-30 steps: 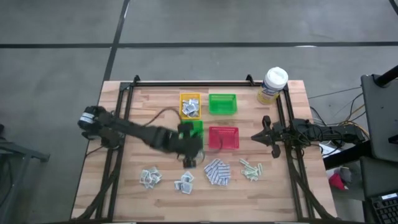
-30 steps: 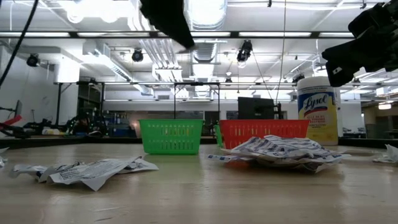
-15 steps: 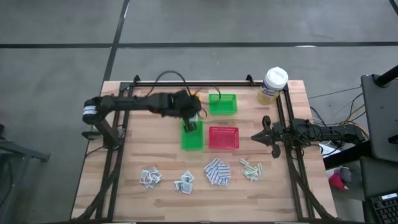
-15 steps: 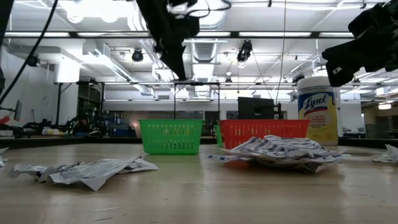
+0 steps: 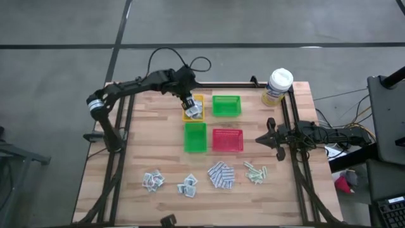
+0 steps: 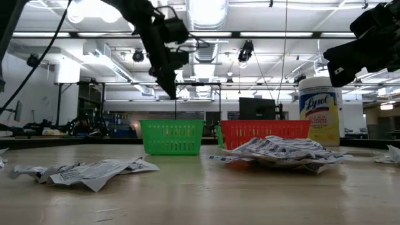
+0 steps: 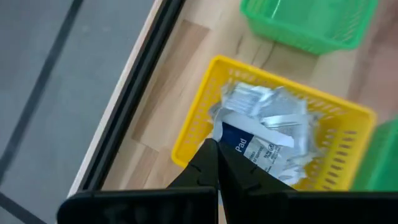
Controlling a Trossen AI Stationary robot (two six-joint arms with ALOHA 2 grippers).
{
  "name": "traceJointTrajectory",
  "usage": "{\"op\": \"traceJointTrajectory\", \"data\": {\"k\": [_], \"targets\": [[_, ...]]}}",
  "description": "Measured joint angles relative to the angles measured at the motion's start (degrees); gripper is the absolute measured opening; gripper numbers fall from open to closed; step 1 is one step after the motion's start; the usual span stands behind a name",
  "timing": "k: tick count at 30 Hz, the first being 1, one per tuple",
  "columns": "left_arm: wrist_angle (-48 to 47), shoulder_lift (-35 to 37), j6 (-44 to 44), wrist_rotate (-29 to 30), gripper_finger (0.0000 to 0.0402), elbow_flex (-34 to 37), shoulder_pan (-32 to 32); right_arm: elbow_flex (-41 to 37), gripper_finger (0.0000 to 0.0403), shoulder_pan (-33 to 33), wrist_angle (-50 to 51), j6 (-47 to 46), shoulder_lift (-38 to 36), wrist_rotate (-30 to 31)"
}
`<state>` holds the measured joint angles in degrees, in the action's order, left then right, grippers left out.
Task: Pick & Place First Aid Supplies
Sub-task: Put the blue alcohol pad into the yellow bin
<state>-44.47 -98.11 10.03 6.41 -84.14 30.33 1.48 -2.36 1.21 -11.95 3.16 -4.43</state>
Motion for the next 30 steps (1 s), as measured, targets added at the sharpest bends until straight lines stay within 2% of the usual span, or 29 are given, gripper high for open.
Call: {"op": "traceJointTrajectory", "data": {"k": [9, 21, 30], "targets": [[3.46, -6.02, 0.40, -5.41, 0.0000, 0.02, 2.62, 0.01, 0.0028, -0.01, 0.00, -0.01, 0.00, 0.00], [4.24, -12.52, -0.96, -9.54, 0.0000, 0.02, 2.95, 0.02, 0.0028, 0.00, 0.01, 0.00, 0.00, 0.00], [4.88, -13.16, -1.00, -10.13, 0.0000, 0.07, 2.95, 0.02, 0.0028, 0.01, 0.00, 0.01, 0.00, 0.00]]}}
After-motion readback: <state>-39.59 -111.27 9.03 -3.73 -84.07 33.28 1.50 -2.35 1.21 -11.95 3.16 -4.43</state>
